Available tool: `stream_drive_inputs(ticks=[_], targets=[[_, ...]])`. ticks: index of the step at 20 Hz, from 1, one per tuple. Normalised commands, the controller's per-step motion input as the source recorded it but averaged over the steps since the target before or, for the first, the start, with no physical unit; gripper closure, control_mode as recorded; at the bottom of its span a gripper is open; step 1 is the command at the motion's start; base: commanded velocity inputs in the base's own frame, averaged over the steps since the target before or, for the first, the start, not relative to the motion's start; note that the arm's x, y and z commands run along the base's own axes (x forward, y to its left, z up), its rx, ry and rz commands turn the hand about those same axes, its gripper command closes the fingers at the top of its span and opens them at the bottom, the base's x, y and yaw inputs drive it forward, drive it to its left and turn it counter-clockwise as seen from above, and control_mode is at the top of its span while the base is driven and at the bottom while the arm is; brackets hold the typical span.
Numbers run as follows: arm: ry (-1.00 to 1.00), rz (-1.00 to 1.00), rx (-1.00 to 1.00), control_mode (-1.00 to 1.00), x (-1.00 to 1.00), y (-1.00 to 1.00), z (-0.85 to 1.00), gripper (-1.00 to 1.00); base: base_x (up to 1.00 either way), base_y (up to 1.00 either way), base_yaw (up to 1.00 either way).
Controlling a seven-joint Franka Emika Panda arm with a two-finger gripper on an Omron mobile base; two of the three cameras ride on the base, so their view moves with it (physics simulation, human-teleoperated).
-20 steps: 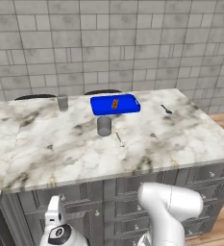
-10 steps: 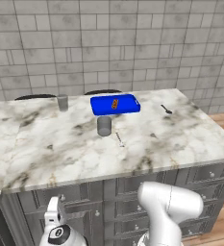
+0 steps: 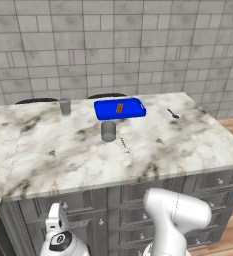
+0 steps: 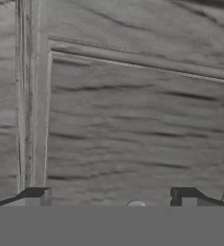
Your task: Take the tongs from the drawer on the left and place them on the dining counter next to the tray containing the hot dog.
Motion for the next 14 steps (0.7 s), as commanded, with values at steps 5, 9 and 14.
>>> stream_drive_inputs(ticks=[5,9,14], targets=[[0.00,0.00,0.00,-1.00,0.00,0.00,0.00,-1.00,0.00,0.00,0.00],[0.00,0.00,0.00,-1.00,0.00,0.00,0.00,-1.00,0.00,0.00,0.00],[0.00,0.00,0.01,-1.00,0.00,-0.13,0.00,-1.00,0.00,0.00,0.00]])
